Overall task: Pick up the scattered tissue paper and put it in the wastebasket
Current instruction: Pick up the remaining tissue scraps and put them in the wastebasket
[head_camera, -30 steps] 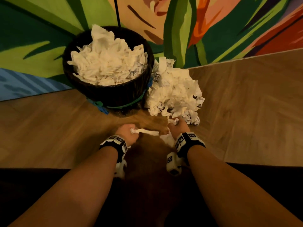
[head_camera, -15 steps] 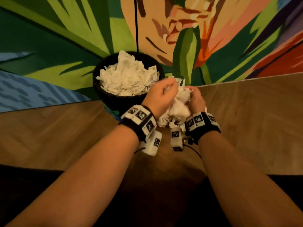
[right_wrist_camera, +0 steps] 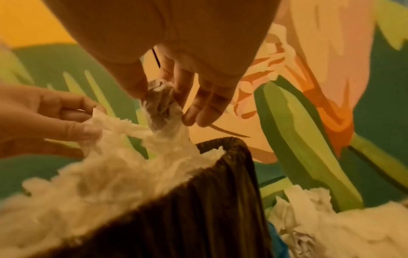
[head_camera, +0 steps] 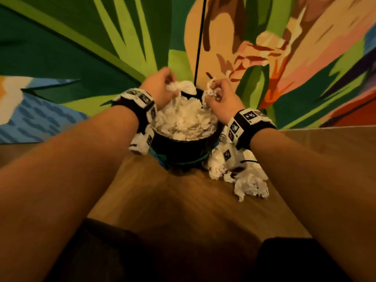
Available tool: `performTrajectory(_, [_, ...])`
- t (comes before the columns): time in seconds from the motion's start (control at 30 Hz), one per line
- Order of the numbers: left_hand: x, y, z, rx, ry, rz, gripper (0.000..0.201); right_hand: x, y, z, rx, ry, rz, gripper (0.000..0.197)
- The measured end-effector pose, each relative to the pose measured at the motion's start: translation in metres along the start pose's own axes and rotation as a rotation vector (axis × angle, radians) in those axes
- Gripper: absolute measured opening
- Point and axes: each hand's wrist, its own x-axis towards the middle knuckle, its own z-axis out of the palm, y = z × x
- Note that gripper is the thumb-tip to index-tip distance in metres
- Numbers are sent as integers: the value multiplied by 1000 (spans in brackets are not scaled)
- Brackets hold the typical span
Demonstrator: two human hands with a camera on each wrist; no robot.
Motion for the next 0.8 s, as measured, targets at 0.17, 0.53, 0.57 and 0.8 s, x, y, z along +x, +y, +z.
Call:
performTrajectory(0.17, [-5, -32, 23, 201, -168, -128, 26, -3, 25, 24, -338, -96, -13, 17])
performTrajectory(0.53, [-5, -44, 53, 434, -525, -39, 42, 0, 17, 55, -438, -365, 35, 30])
performTrajectory(0.57, [-5, -44, 55, 462, -536, -27, 41, 4, 18, 57, -425, -362, 51, 24])
performTrajectory(0.8, [2, -49, 66, 492, -354, -103, 11, 19, 20, 66, -514, -353, 95, 16])
